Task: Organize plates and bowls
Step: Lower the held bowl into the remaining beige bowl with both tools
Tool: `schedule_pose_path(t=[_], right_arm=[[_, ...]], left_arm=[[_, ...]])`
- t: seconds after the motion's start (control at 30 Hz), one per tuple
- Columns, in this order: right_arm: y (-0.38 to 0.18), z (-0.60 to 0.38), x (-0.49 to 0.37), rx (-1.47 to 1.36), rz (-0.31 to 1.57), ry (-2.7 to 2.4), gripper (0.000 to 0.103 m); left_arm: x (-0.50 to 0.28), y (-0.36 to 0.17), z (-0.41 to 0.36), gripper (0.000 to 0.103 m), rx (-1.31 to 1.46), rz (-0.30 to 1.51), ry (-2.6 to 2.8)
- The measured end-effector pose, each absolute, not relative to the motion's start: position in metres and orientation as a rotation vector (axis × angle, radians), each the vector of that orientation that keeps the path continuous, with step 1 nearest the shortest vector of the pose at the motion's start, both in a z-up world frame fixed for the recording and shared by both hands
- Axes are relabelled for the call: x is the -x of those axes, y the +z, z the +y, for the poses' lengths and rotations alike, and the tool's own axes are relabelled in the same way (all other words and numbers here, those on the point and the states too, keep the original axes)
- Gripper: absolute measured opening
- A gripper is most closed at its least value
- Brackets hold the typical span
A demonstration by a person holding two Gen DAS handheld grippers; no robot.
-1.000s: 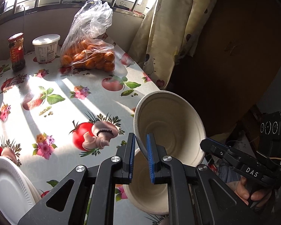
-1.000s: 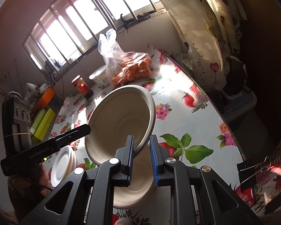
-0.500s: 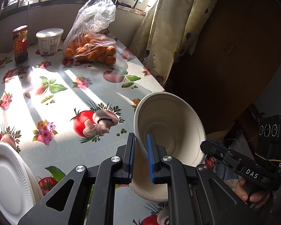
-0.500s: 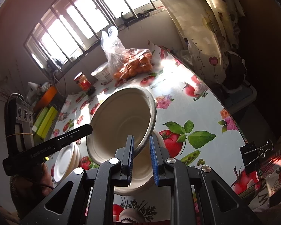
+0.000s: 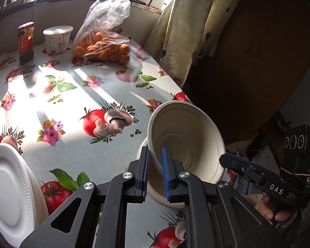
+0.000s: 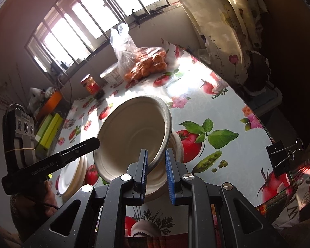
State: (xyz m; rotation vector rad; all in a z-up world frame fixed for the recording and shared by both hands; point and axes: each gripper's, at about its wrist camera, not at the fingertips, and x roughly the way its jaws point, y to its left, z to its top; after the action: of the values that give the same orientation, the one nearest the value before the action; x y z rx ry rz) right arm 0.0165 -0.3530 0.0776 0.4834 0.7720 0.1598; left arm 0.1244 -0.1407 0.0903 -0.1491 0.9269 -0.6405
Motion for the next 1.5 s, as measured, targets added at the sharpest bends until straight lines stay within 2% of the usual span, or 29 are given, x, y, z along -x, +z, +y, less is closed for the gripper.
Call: schedule_pose_path(t=[1.5], right_arm=[[0.06, -0.347, -0.006, -0.493, 0.81, 0.143, 0.019]], left_arm=[[-0.113, 0.065, -0.142, 0.013, 0.143, 0.988, -0.623]])
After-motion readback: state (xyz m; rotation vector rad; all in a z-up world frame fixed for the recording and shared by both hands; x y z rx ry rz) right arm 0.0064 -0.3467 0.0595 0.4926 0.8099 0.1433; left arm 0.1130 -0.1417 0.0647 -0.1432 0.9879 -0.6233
